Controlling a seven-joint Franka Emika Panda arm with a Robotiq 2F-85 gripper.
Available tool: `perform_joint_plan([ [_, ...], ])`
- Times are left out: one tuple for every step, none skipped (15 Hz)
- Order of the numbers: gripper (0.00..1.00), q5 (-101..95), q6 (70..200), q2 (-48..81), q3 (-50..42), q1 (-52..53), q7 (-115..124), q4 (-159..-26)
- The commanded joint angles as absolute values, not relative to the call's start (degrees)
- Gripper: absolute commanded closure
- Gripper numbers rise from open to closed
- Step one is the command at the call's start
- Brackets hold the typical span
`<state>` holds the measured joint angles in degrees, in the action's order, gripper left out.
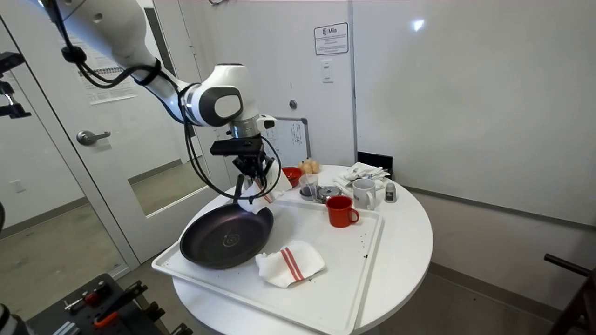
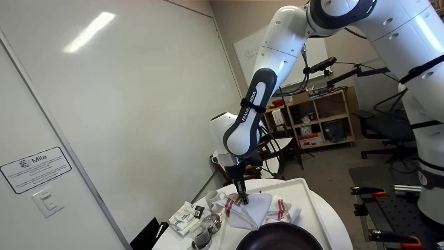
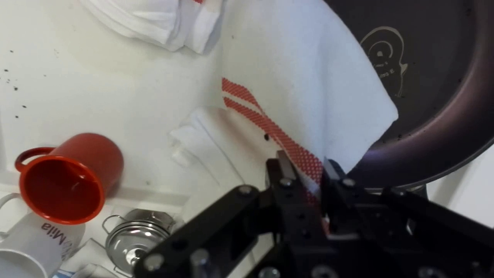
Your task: Use one white and red towel to wipe the black pan.
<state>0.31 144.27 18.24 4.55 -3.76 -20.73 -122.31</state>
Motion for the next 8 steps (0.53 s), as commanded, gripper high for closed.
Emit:
perform_joint_plan([
  [0.96, 1.90, 146.40, 19.63, 6.14, -3.14, -21.53, -123.20],
  [0.96, 2.32, 146.78, 20.15, 6.66, -3.19, -21.70, -123.36],
  [0.96, 2.87, 147.01, 20.78, 7.22, -3.36, -22.08, -123.54],
  [0.96, 3.46, 147.41, 21.55, 7.73, -3.57, -22.31, -123.75],
  [0.96, 4.05, 147.71, 22.23, 8.19, -3.79, -22.55, -123.86],
  [0.96, 4.82, 148.19, 23.24, 8.60, -4.00, -22.64, -123.99],
  [0.96, 5.80, 148.37, 24.02, 9.19, -4.38, -23.16, -124.03],
  [0.96, 6.73, 148.79, 24.84, 9.74, -4.72, -23.57, -124.25],
])
